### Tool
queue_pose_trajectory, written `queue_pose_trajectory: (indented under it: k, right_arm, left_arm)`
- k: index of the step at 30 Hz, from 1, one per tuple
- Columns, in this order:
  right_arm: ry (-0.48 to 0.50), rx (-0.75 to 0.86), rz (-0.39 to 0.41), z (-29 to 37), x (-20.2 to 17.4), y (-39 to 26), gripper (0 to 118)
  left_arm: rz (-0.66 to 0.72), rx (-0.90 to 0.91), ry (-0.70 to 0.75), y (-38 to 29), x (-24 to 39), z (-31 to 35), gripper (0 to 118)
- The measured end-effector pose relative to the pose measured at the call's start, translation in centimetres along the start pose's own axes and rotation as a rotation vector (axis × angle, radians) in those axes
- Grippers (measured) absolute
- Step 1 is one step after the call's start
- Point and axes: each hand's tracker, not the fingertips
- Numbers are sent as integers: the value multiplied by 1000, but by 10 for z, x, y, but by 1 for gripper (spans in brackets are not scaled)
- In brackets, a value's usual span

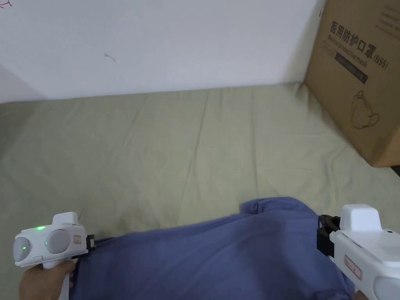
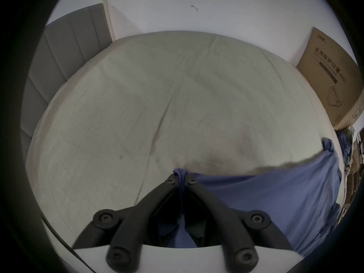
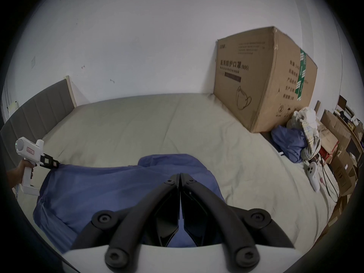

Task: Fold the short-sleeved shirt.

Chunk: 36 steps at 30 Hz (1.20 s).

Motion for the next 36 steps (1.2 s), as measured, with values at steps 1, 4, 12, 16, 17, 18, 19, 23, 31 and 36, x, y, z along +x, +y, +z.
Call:
queue_pose_trajectory:
  k: [1, 4, 12, 16, 17, 18, 19, 23, 31, 36]
  right_arm:
    - [1, -20, 0, -10, 5, 2, 1]
    - [-26, -79, 15, -42, 21, 11, 30]
    - [-48, -249, 55, -150, 46, 39, 90]
    - [-47, -339, 75, -193, 43, 35, 84]
    - [-37, -367, 34, -200, 43, 32, 79]
    - [-32, -393, 14, -203, 38, 28, 66]
    - [-22, -423, -2, -206, 36, 24, 54]
    - [8, -379, -11, -189, 20, 14, 19]
    - [78, -233, -12, -110, 29, 23, 2]
    - [137, -124, -24, -39, 52, 20, 2]
  left_arm:
    - [-6, 25, 7, -3, 2, 6, 1]
    - [15, 126, -56, -9, -1, 34, 1]
    - [19, 226, -133, -20, -1, 111, 1]
    - [18, 231, -145, -22, 1, 121, 1]
    - [14, 229, -145, -23, 2, 122, 1]
    - [10, 226, -143, -25, 2, 123, 1]
    - [7, 222, -143, -26, 2, 124, 1]
    - [4, 207, -138, -25, -5, 117, 1]
    - [36, 199, -112, -38, -15, 124, 1]
    - [80, 204, -93, -53, -24, 138, 1]
